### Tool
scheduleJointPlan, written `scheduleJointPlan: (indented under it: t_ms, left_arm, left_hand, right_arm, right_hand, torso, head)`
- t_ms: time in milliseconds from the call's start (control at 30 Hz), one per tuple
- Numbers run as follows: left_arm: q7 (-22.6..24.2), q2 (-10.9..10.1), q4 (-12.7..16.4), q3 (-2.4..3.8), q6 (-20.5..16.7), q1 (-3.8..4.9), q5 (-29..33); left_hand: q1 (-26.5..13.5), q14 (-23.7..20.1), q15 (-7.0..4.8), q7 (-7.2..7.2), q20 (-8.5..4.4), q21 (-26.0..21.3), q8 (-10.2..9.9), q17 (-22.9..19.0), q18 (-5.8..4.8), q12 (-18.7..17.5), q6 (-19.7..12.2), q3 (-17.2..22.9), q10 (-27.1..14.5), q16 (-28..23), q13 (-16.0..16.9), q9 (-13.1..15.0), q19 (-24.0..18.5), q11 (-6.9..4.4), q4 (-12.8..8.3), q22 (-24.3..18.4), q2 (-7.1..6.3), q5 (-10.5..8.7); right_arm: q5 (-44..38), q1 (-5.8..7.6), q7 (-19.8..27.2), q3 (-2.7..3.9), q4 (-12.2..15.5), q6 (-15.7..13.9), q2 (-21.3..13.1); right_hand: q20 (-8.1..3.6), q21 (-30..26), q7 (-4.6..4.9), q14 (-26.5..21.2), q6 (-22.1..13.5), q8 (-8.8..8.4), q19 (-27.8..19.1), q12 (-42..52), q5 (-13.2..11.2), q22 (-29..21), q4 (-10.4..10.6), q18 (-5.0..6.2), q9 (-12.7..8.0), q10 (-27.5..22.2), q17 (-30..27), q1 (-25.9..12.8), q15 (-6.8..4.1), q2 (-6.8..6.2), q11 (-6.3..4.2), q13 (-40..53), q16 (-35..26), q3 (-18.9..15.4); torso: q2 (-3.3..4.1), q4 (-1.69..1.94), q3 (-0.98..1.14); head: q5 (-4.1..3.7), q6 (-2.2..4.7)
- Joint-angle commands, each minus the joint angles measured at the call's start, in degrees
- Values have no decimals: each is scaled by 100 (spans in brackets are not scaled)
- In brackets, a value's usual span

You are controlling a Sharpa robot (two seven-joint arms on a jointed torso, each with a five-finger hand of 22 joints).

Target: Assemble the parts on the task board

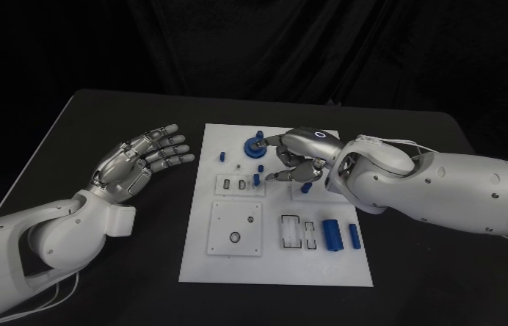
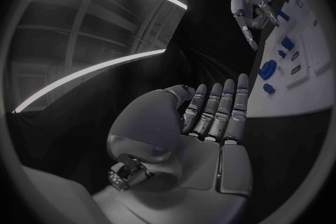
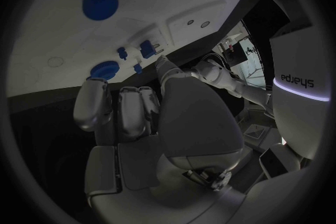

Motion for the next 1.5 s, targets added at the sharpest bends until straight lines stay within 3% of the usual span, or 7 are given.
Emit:
scheduleJointPlan:
  t_ms: [33,367,600,800,1067,1367,1500]
  left_arm:
    - [-347,18,33,8,-581,76,-314]
    - [-1440,143,-54,8,-815,392,-894]
    - [-2038,488,-329,8,-499,656,-1619]
    - [-3015,921,-751,8,-111,842,-2208]
    - [-3727,1318,-1271,8,7,932,-3072]
    - [-4223,1633,-1467,9,-206,978,-4854]
    - [-4606,1788,-1553,10,-42,1004,-5606]
  left_hand:
    - [-3,125,-70,223,-104,349,63,99,-37,88,63,75,163,287,14,8,34,-76,-148,215,-30,53]
    - [-111,313,-246,357,-325,1615,206,348,-95,223,131,162,560,1131,-15,-1,-325,-271,-204,1065,-57,16]
    - [43,671,-421,315,-390,2366,356,463,5,432,348,243,1060,1550,57,13,-425,-450,-165,1550,-124,-133]
    - [-17,1092,-586,215,-358,2986,402,786,178,920,470,81,1505,2175,435,0,-407,-633,368,1924,-280,-883]
    - [209,1371,-781,81,-296,3514,430,1410,406,2105,758,-105,1551,3105,1517,-10,-294,-823,1033,2222,-357,-1242]
    - [192,4069,-1063,-127,-599,4707,501,5591,301,4784,1151,-235,3902,5292,5766,80,1341,-1092,1002,3523,-412,-1360]
    - [-96,4769,-1100,-146,-622,4907,478,6655,228,5176,1163,-407,4556,5523,6663,157,1754,-1098,1016,3905,-403,-1590]
  right_arm:
    - [1128,25,984,-11,-134,-137,-89]
    - [1834,-66,1661,-36,-524,-552,-290]
    - [2422,-178,1773,-39,-583,-622,-444]
    - [3609,-328,1797,-39,-626,-246,-565]
    - [4843,-529,1852,-39,-730,91,-636]
    - [5008,-655,1918,-39,-870,-107,-599]
    - [5006,-709,1907,-39,-908,-155,-590]
  right_hand:
    - [12,-91,58,-14,67,20,-55,-30,22,257,46,75,-20,-58,-71,30,67,75,33,-41,-72,36]
    - [67,-191,130,-55,1116,306,-82,1,359,255,151,86,132,-87,-126,-57,120,327,92,-54,-116,41]
    - [117,-322,170,-108,1525,450,-123,-94,-169,233,210,104,129,-242,-216,-799,170,535,151,-228,-192,-245]
    - [234,-1331,221,-673,1976,587,-720,-478,908,-170,207,266,155,-901,-872,-1227,342,823,308,-724,-878,-460]
    - [379,-2458,282,-1475,2059,542,-1485,-1384,1066,-583,212,450,145,-2337,-1587,-1158,450,1059,393,-1877,-1573,-593]
    - [368,-2204,247,-1242,2161,542,-1248,-1318,1434,-426,207,416,153,-2168,-1360,-1125,412,1034,357,-1971,-1214,-741]
    - [323,-1759,209,-932,2223,545,-921,-1217,1503,-208,207,341,158,-1974,-1069,-1094,362,1076,318,-1952,-846,-781]
  torso:
    - [-43,-5,18]
    - [-364,-58,143]
    - [-640,-128,266]
    - [-880,-228,409]
    - [-1122,-353,524]
    - [-1250,-498,602]
    - [-1270,-566,636]
  head:
    - [64,116]
    - [172,162]
    - [194,-61]
    - [212,-276]
    - [323,-457]
    - [478,-581]
    - [578,-605]
